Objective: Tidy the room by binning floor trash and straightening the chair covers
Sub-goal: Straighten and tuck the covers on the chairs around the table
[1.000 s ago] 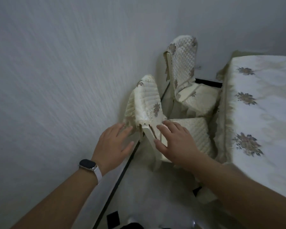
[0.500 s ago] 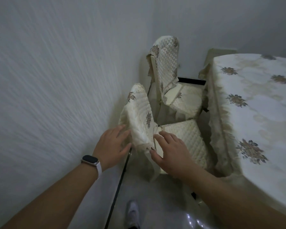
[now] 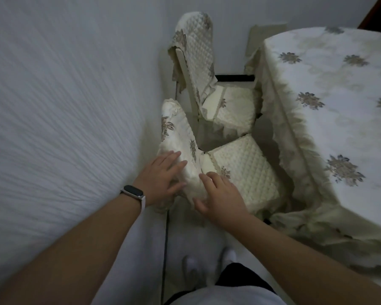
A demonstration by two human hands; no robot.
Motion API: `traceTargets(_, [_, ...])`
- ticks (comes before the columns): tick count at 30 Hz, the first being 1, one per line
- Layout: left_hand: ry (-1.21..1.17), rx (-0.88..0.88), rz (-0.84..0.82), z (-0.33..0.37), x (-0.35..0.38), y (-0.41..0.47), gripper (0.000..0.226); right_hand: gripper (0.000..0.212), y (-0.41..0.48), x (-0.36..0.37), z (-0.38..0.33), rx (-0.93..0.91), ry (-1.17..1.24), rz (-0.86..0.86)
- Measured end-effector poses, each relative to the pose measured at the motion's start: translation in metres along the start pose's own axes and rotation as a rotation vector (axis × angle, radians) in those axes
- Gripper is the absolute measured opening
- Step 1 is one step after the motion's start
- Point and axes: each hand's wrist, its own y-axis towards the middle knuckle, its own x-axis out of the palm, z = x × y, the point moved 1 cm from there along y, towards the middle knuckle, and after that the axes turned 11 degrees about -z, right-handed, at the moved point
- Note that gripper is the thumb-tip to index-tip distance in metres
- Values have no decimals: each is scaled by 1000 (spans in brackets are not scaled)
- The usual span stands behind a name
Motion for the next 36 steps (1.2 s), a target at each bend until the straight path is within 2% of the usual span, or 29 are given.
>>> traceTargets(6, [-31,30,34,-22,11,18,70,65,23,21,-3,65,122,-17])
traceTargets(13, [-28,59,135,-41,29,25,69,61,36,26,-2,171,152,-64])
traceTargets(20, [-21,70,162,-49,29,37,68,54,45,22,0,134,177,-84])
traceTargets(23, [-24,59,201,-48,34,37,63,52,47,21,0,110,176,-57])
traceTargets(30, [-38,85,246,-41,27,53,68,52,48,9,12,127,209,10])
traceTargets(36, [-87,224,253,-28,-4,111,69,55,47,-33,40,218,269,46])
